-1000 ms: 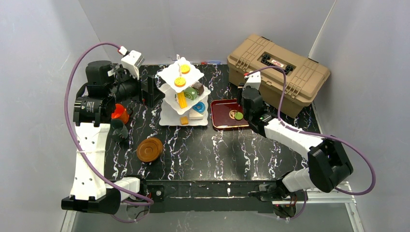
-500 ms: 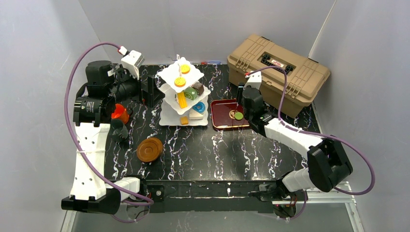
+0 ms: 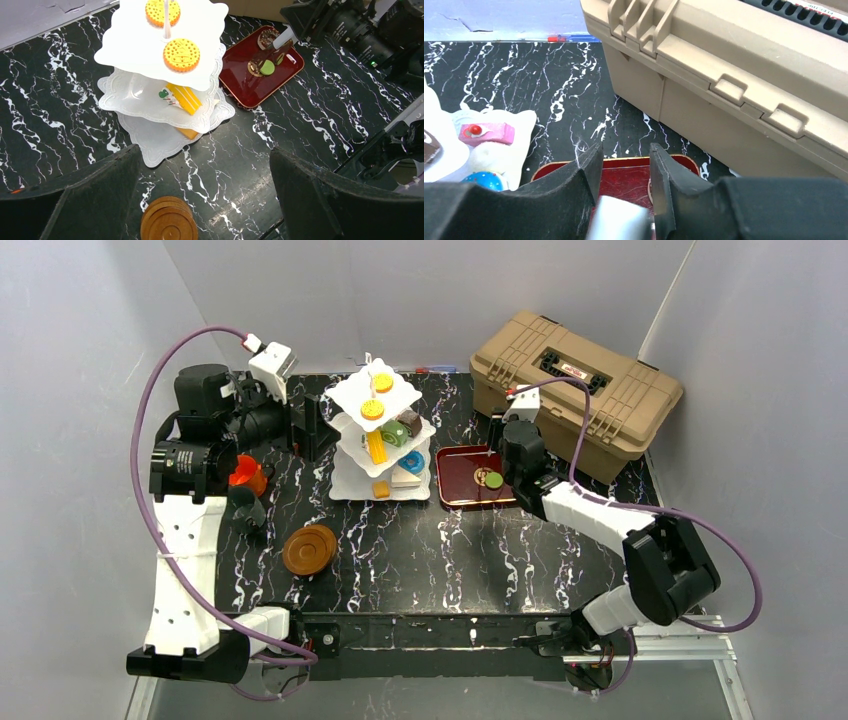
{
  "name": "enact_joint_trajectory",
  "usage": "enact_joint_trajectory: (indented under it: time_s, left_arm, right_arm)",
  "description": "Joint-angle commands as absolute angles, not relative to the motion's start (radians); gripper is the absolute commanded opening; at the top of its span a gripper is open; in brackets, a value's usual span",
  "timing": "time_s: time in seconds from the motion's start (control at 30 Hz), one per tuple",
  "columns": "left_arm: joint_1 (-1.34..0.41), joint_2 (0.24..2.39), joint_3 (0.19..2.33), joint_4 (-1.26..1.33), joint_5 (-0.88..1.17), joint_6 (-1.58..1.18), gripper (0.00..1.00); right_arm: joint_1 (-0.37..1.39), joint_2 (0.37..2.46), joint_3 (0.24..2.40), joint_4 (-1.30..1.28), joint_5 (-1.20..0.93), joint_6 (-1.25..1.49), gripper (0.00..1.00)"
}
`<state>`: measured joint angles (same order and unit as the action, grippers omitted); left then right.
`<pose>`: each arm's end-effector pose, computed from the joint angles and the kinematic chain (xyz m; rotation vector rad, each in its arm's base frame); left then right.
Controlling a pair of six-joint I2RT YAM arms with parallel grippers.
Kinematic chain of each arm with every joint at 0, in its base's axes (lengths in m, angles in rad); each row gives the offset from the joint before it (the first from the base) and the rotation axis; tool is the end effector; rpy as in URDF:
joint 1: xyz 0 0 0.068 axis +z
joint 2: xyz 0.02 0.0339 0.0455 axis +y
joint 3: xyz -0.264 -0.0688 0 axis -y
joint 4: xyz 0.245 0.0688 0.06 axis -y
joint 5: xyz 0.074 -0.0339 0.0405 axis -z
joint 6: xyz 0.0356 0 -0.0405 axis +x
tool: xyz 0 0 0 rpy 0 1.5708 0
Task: Serve the afternoon tea
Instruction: Pick up the desert from the tray.
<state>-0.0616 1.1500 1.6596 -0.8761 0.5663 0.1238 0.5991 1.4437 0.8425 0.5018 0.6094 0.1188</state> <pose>0.1923 -0.0310 0.4891 0.5462 1.8297 -0.5045 0.2801 0.1666 0.2760 0.0615 1.6513 0.0374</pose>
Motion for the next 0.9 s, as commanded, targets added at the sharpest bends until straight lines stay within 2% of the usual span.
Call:
enact_joint_trajectory:
  time_s: [0.0,0.13,0.47,0.87]
  left_arm:
    - [-0.057,1.137,1.697,-0.889,0.583,0.134,0.98]
    - [-0.057,1.136,1.700,-0.890,0.581,0.134,0.98]
    - [-0.058,1.144,1.708,-0.887,0.579,0.131,0.98]
    - [-0.057,1.154,1.710,-0.871,0.558,0.118,0.98]
  right_arm:
    - [0.587,1.465,0.833,0.577,0.594,0.108,0.46]
    - [0.587,1.457,0.816,0.571,0.584,0.126,0.39]
    - [0.586,1.404,0.823,0.535,0.571,0.120,0.01]
    - [0.611,1.247,0.939,0.386,0.466,0.158,0.01]
